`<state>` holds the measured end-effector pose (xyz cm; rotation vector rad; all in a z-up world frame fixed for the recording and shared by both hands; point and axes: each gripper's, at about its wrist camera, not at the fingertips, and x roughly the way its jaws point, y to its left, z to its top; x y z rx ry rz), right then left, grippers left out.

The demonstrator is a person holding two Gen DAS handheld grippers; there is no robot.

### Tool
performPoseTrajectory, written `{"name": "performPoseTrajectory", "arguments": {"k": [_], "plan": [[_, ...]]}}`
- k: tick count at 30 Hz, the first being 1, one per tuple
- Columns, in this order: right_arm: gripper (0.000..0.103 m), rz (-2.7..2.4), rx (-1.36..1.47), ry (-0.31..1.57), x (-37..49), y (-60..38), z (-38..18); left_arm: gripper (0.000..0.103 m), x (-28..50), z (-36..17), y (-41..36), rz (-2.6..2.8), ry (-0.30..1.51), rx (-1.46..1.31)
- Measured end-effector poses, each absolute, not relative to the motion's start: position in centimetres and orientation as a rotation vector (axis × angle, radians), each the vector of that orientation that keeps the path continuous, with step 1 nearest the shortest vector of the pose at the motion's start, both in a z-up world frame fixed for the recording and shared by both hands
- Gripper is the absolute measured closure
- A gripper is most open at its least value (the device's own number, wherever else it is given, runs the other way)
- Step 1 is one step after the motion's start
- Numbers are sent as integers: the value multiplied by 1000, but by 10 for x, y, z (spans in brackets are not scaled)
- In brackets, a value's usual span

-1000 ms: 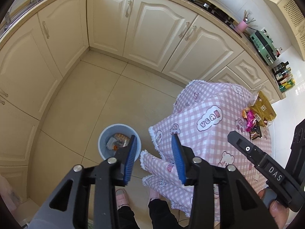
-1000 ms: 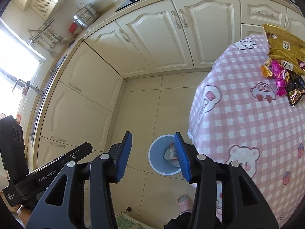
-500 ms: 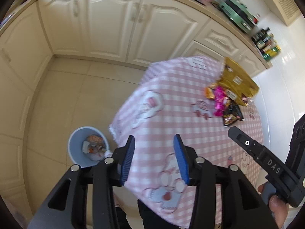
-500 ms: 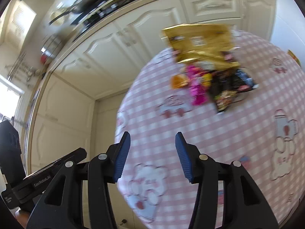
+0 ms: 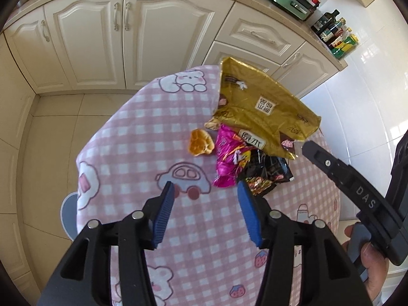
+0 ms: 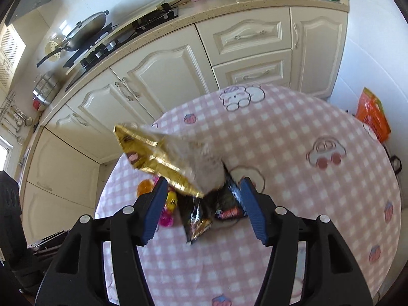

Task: Collect trash
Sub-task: 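Grasp the gold bag with the right tool while left tool grasps the pink wrapper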

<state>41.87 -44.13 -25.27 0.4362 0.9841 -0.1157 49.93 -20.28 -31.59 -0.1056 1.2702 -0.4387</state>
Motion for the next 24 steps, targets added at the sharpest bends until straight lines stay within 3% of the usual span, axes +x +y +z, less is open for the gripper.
{"name": "performPoseTrajectory", "arguments": {"k": [4, 7, 8, 21, 24], "plan": [[48, -90, 395, 972, 436, -445, -261, 52, 510, -325, -218, -437, 1285, -92], [90, -43, 389, 990, 447, -449, -270, 52, 518, -334, -226, -436, 1296, -86], [92, -49, 384, 988, 445, -450, -270, 52, 520, -336, -228, -435, 1297, -82], [95, -130, 436, 963, 413, -476, -267, 53, 536, -361, -274, -473, 1324, -43], [95, -138, 445, 958, 408, -478, -265, 62, 539, -365, -279, -473, 1323, -15]]}}
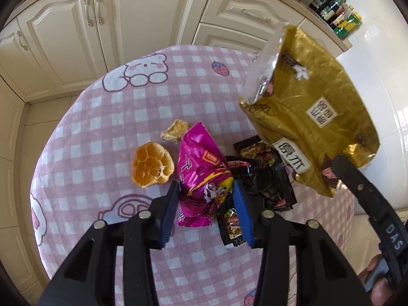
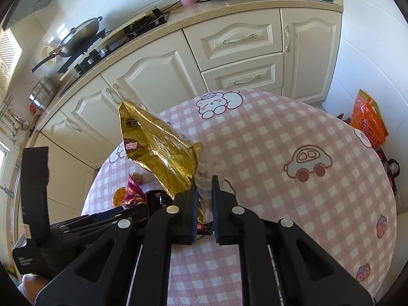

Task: Collect trash
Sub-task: 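Grasp the gold bag with the right tool while left tool grasps the pink wrapper, then carry the gold bag and pink wrapper over the bin and open both tools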

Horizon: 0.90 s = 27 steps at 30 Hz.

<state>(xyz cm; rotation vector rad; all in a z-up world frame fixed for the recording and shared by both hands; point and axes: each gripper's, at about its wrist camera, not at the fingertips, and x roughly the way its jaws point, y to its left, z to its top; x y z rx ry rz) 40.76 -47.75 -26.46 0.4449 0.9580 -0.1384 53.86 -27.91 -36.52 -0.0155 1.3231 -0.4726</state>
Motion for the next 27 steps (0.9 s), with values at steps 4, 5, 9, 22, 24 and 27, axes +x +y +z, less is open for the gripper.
{"name": "performPoseTrajectory", "arguments": {"k": [4, 5, 9, 22, 24, 27], "plan": [[95, -155, 449, 941, 400, -476, -257, 64, 535, -355, -277, -496, 1289, -30], [95, -157, 449, 937, 399, -476, -254, 64, 532, -349, -274, -505, 1276, -39], [96, -147, 443, 913, 394, -466, -238, 64, 522, -323, -260, -520, 1234, -68], [97, -23, 385, 868, 383, -369, -191, 64, 481, -255, -124, -430, 1113, -151], [97, 20, 380, 874, 381, -340, -189, 64, 473, -252, -94, -397, 1112, -163], [97, 94, 369, 898, 379, -289, -191, 64, 454, -249, -39, -330, 1112, -187]]}}
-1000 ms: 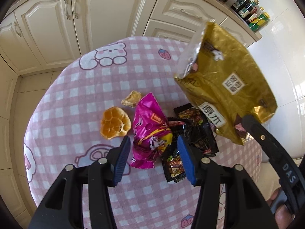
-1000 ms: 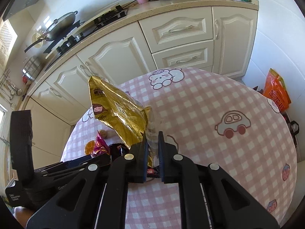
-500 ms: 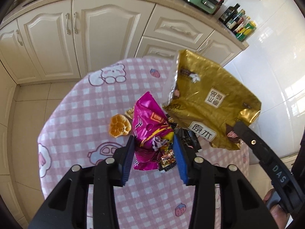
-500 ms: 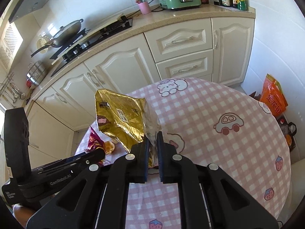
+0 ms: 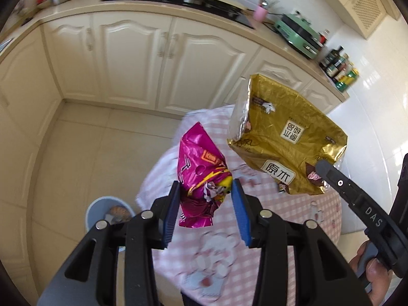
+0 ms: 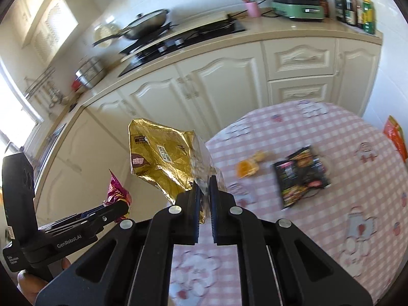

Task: Collect trash
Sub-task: 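Carry the gold bag and pink wrapper over the bin and open both tools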

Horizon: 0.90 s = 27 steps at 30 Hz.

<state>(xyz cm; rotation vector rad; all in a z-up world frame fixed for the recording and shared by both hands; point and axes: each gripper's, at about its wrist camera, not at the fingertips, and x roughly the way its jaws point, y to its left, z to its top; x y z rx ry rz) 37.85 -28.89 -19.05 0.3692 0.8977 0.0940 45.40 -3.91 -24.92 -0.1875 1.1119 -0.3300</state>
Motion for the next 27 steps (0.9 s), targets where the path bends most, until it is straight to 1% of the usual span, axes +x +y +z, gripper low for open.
{"name": "performPoseTrajectory", "arguments": {"k": [8, 13, 19, 24, 27], "plan": [[97, 272, 347, 1017, 373, -163, -215, 64, 404, -261, 108, -135, 1139, -261], [97, 339, 309, 1098, 366, -95, -241, 64, 381, -273, 172, -50, 1154, -294], [97, 363, 249, 1161, 360, -42, -264, 64, 367, -285, 219, 6, 1170, -327], [97, 367, 233, 1184, 362, -15, -276, 64, 364, -293, 240, 17, 1181, -346], [93, 355, 222, 1184, 367, -9, -279, 64, 367, -296, 244, 15, 1185, -352]]}}
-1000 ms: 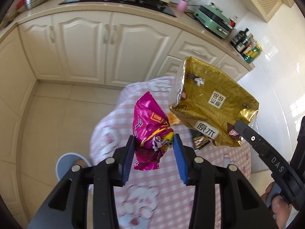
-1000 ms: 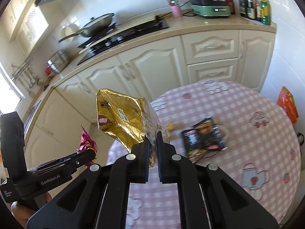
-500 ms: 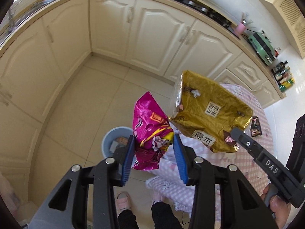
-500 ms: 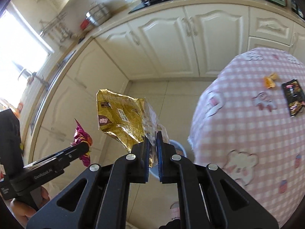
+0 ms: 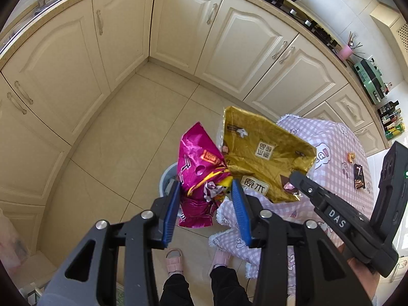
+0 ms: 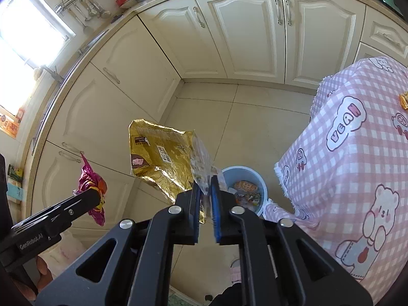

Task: Collect trash
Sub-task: 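Carry the gold bag and pink wrapper over the bin and open both tools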

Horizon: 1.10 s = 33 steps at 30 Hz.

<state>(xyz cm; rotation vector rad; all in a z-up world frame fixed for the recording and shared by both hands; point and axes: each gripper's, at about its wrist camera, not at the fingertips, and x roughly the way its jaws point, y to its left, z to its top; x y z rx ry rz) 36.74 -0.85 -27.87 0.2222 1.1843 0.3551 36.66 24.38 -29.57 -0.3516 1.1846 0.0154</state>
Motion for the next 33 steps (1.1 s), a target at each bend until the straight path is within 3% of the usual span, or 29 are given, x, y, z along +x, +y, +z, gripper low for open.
{"name": "performPoseTrajectory", "arguments": {"k": [3, 5, 33], "plan": [[85, 343, 211, 1215, 374, -1, -291, 64, 369, -298, 244, 13, 1188, -358], [73, 328, 198, 1232, 377, 0, -299, 64, 372, -299, 243, 10, 1191, -361], [62, 257, 281, 1140, 371, -87, -259, 63, 400, -305, 168, -71, 1247, -305]]}}
